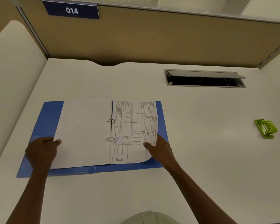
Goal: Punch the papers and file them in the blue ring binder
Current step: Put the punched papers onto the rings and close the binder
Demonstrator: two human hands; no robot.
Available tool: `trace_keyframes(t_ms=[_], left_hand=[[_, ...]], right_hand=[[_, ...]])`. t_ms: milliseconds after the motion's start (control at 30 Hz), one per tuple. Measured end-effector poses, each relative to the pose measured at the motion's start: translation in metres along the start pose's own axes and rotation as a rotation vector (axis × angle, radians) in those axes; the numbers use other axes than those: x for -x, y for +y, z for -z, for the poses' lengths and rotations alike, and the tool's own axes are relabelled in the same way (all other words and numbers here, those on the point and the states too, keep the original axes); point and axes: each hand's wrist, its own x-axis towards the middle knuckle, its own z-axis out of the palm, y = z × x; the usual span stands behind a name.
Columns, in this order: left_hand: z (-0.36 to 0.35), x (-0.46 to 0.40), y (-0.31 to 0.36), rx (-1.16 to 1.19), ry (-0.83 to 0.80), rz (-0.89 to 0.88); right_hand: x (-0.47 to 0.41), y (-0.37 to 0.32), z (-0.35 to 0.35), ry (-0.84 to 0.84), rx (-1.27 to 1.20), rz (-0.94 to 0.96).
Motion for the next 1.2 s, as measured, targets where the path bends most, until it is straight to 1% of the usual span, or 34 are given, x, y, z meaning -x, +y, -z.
trace_keyframes(t_ms=[133,200,233,300,367,500,533,600,700,800,933,1067,1200], left_hand=[[-0.015,0.008,0.006,-0.008,0.103,-0.065],[-0.022,0.020,0.024,0.096,0.128,-0.144],[-0.025,0.030,0.036,0.177,0.104,-0.192],[-0.034,0.051,0.065,0.305,-0.001,-0.265],[-0.043,0.071,0.094,0.358,-0.144,-0.271],[-0.062,0.107,0.142,0.454,-0.522,-0.202],[-0.067,0.114,0.152,0.472,-0.594,-0.169],[-0.076,0.125,0.165,0.491,-0.662,-0.128],[-0.086,0.133,0.173,0.482,-0.651,-0.118],[-0.091,0.132,0.170,0.484,-0.614,-0.046],[-0.095,0.127,0.161,0.472,-0.608,-0.017],[-0.096,0.124,0.154,0.528,-0.638,0.023],[-0.092,0.121,0.153,0.647,-0.667,0.058]], right_hand=[[0.002,0.000,0.000,-0.007,-0.012,0.013],[0.003,-0.001,-0.002,-0.015,-0.024,0.029],[0.004,-0.003,-0.002,-0.025,-0.026,0.041],[0.006,-0.007,-0.003,-0.058,-0.028,0.064],[0.009,-0.012,-0.005,-0.100,-0.009,0.073],[0.012,-0.018,-0.015,-0.184,0.097,0.058],[0.013,-0.019,-0.017,-0.212,0.144,0.047],[0.015,-0.020,-0.020,-0.258,0.245,0.027],[0.017,-0.019,-0.024,-0.283,0.316,-0.003],[0.016,-0.017,-0.025,-0.303,0.314,-0.007],[0.014,-0.012,-0.029,-0.330,0.274,0.015],[0.010,-0.012,-0.031,-0.209,0.175,-0.019],[0.011,-0.017,-0.024,-0.196,0.095,-0.018]])
